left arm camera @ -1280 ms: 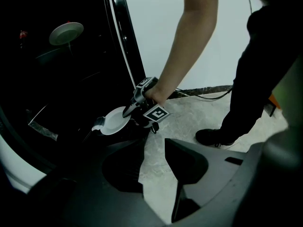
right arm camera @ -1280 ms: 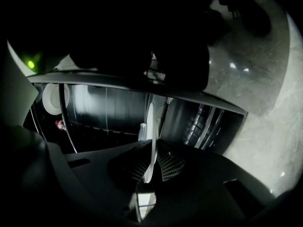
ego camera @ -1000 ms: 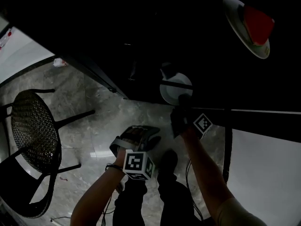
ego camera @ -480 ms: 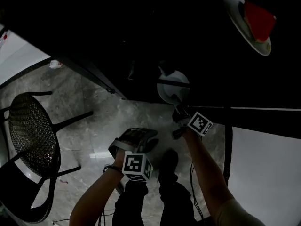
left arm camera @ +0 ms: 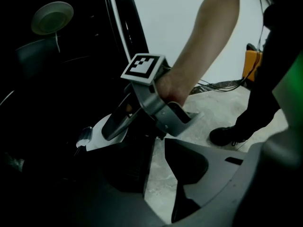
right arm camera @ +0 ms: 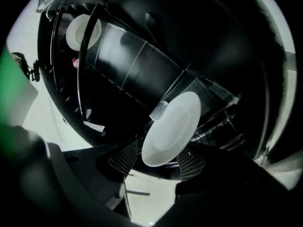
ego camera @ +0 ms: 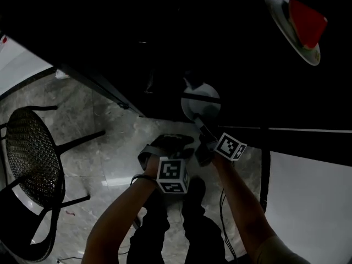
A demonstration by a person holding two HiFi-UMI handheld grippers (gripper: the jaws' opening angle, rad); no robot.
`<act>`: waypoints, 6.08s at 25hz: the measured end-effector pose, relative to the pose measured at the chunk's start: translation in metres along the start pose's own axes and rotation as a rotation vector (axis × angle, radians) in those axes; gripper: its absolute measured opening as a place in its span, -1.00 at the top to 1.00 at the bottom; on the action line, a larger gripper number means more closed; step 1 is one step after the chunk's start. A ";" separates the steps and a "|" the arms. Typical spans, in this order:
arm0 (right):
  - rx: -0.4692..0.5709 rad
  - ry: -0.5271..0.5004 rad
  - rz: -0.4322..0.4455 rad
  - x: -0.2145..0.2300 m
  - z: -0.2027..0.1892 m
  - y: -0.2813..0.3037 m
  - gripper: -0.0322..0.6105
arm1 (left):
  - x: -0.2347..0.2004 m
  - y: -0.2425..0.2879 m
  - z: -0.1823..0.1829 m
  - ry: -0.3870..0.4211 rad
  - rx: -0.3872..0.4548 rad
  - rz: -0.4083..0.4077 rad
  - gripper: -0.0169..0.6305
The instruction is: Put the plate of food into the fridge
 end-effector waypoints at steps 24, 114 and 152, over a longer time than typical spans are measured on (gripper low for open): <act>-0.106 -0.053 0.077 -0.018 -0.009 -0.019 0.19 | -0.069 0.049 -0.022 -0.157 -0.064 0.213 0.78; -0.410 -0.721 0.390 -0.051 -0.033 -0.081 0.22 | -0.085 0.023 0.019 0.254 0.234 0.398 0.88; -0.443 -0.726 0.432 -0.051 -0.037 -0.082 0.22 | -0.204 0.056 -0.055 -0.514 0.189 0.397 -0.11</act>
Point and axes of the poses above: the fingertips, and each gripper's own axes: y forward along the fingers, x to its right, z out of its top, the point moved 4 cm from there along -y, backward along the fingers, and after that the axes turned 4 degrees about y, right-handed, at the moved point
